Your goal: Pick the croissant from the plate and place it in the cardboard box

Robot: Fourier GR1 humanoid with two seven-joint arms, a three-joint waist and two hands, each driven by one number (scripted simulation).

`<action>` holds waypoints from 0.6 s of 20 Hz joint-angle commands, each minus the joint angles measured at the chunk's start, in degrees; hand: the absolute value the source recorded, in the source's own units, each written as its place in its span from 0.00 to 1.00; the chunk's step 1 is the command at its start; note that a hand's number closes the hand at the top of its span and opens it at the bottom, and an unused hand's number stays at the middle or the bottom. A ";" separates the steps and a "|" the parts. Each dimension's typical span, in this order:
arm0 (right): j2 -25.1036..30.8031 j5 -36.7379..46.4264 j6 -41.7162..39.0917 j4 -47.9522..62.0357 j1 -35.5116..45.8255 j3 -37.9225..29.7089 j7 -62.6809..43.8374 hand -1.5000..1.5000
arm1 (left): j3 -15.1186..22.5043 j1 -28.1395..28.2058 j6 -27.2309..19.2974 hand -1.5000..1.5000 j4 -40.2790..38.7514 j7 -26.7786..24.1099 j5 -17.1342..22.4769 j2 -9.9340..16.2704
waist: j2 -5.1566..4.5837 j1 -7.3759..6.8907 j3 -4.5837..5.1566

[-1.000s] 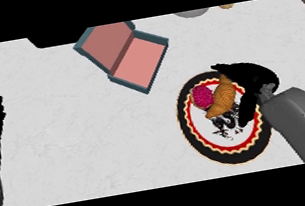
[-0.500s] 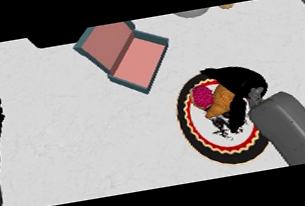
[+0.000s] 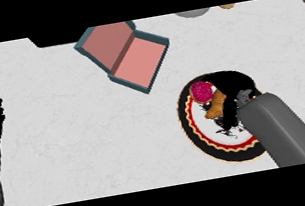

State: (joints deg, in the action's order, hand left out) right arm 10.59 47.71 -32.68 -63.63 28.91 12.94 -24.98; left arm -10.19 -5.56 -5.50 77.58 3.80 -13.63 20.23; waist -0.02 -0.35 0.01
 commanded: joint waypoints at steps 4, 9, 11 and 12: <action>1.60 8.27 13.02 6.13 2.52 2.24 7.85 1.00 | 0.02 -3.28 -1.12 0.50 -5.00 -2.66 -1.51 -1.36 | -0.19 0.07 -0.01; 2.73 13.51 21.90 8.89 -0.18 3.09 11.08 1.00 | -0.38 0.46 0.79 0.50 1.94 0.91 -0.90 -0.59 | -0.05 -0.12 -0.03; 2.97 13.28 23.77 12.77 5.23 1.14 15.03 1.00 | 0.00 0.26 0.39 0.50 2.79 2.31 -1.83 -0.71 | -0.12 -0.39 -0.04; 3.12 11.81 25.80 17.97 9.11 -0.47 19.79 1.00 | -0.09 -0.31 0.47 0.50 -0.68 -1.43 -1.27 -1.18 | -0.46 -1.01 -0.06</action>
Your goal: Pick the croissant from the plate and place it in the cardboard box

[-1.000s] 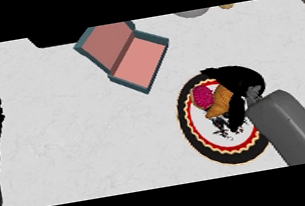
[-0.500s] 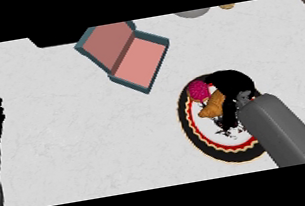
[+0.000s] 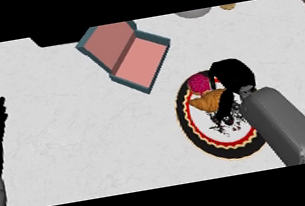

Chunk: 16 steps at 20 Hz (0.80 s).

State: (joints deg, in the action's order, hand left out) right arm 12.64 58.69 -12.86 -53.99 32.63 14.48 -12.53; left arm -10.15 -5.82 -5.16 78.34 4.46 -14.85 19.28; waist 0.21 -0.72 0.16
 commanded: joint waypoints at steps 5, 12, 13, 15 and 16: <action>8.74 -5.70 7.24 10.46 10.06 -7.47 26.65 1.00 | -0.89 0.21 1.92 0.50 -0.71 -1.95 1.02 1.25 | -0.99 -1.63 -0.29; 12.53 -5.45 15.39 16.80 18.07 -12.84 32.39 1.00 | -1.75 -1.48 1.57 0.50 -5.03 -3.63 0.59 1.18 | -0.68 -0.43 -0.18; 9.84 -6.31 18.24 16.40 18.84 -13.73 31.63 1.00 | -1.40 -5.11 2.15 0.50 -4.36 -0.16 0.75 1.47 | -0.72 -0.37 -0.21; 9.62 -7.56 21.50 13.87 18.43 -14.58 35.41 1.00 | -1.32 -4.10 1.35 0.50 -2.45 0.62 0.77 0.61 | -0.52 -0.19 -0.22; 12.04 -8.11 20.25 12.97 20.45 -15.03 38.31 1.00 | -1.08 -1.00 1.41 0.50 -2.27 -2.07 0.53 0.43 | -0.46 -0.48 -0.20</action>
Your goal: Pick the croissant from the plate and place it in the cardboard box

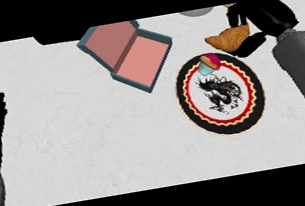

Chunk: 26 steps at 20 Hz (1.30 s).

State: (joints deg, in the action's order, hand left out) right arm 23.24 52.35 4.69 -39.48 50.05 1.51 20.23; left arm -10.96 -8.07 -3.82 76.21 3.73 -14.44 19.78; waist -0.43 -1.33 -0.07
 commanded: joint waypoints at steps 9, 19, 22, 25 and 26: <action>-7.40 -6.37 -5.93 -0.98 12.26 -3.01 3.01 1.00 | -0.84 2.52 -0.87 0.50 0.46 -1.30 -0.55 -0.76 | 0.34 0.42 0.09; -18.10 -9.98 -4.01 8.27 23.20 -7.35 -6.35 1.00 | -0.02 0.74 -0.33 0.50 0.99 -0.57 -0.72 -1.79 | -0.06 -0.54 0.09; -20.20 -11.31 -3.85 12.57 26.70 -9.27 -9.03 1.00 | 1.36 -0.72 -1.57 0.50 1.14 1.14 -2.07 -3.24 | -0.27 -0.74 0.10; -20.73 -11.84 -1.96 17.68 28.37 -10.95 -8.34 1.00 | 0.21 -1.71 0.71 0.50 -0.52 -0.41 -0.51 -1.62 | -0.58 -1.36 0.11; -20.40 -11.81 -2.57 19.54 31.07 -11.40 -9.37 1.00 | 0.07 -1.91 1.05 0.50 -0.31 -0.79 -0.95 -0.48 | -0.85 -2.13 0.13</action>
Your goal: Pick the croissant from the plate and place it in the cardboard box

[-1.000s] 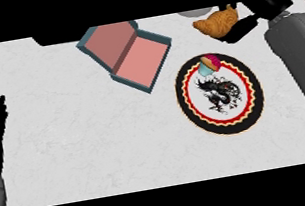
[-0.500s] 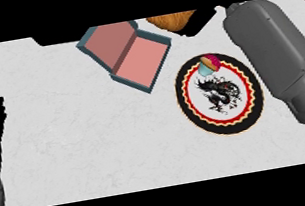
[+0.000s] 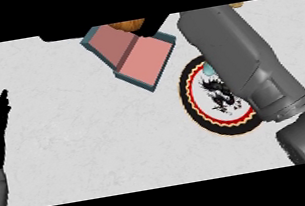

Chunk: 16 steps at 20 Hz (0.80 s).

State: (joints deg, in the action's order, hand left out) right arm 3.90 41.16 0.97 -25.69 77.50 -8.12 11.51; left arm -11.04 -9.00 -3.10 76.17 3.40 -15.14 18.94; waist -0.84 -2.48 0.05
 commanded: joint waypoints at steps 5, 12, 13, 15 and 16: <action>-3.78 0.39 6.83 10.53 4.00 -1.84 -0.41 1.00 | 0.60 -1.46 1.05 0.50 0.41 -0.12 -0.34 0.65 | -0.97 -2.70 0.01; -3.88 1.87 11.52 15.81 7.72 -0.98 -7.33 1.00 | 2.53 -2.95 0.55 0.50 -0.89 -1.20 -1.55 -1.02 | -1.72 -4.08 0.12; -3.88 -0.01 11.30 16.90 5.89 -1.93 -5.94 1.00 | 2.45 -4.76 0.57 0.50 -2.05 -0.77 -1.32 -1.29 | -2.06 -4.50 0.12; -3.89 -1.46 9.53 18.34 6.36 -3.50 -8.29 0.00 | 2.89 -4.18 1.07 0.50 -0.27 -0.27 -1.50 -0.92 | -2.01 -5.31 0.06; -3.89 -1.66 9.22 18.93 6.26 -3.77 -8.95 0.00 | 3.54 -3.98 0.31 0.50 0.13 0.73 -1.88 -2.16 | -1.90 -5.02 0.04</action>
State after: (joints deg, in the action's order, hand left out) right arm 0.13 41.01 10.54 -9.34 83.76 -10.38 4.93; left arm -8.38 -12.71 -2.73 75.56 3.27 -16.68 17.59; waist -2.60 -6.85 0.13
